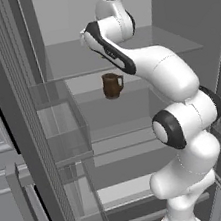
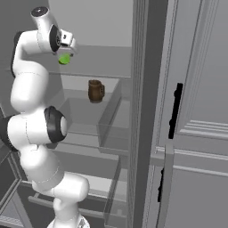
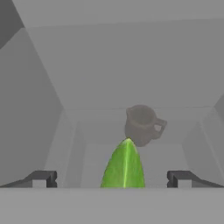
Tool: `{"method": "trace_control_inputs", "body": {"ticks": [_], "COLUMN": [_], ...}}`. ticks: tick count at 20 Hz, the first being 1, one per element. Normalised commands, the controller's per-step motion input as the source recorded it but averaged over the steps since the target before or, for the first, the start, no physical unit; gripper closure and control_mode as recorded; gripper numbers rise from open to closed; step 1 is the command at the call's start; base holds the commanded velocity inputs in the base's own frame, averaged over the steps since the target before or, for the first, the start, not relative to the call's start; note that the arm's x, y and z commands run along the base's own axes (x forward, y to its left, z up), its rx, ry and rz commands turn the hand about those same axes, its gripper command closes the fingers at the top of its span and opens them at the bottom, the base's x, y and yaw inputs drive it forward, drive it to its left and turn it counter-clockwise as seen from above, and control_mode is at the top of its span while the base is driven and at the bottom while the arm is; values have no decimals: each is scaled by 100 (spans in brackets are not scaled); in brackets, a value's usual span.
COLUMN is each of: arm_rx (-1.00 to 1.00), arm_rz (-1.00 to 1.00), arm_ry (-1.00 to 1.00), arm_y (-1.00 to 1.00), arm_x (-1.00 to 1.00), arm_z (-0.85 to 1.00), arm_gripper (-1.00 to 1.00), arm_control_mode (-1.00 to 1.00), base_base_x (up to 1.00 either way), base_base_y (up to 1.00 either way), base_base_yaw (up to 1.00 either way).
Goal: Grab a lemon wedge from the fridge and one ice cube from the ice bowl, and put them in the glass of lemonade.
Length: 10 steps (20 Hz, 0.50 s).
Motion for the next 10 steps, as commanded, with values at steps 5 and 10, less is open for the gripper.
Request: {"method": "trace_control_inputs", "body": {"ticks": [5,10], "arm_rx": [0,0], "arm_rz": [0,0], "arm_ry": [-2,-4], "arm_y": [-11,5], "arm_x": [-28,5], "arm_z": [-20,-24], "arm_gripper": [-100,-100], "arm_control_mode": [-100,-100], "base_base_x": [0,0], "base_base_y": [0,0], "base_base_yaw": [0,0]}}
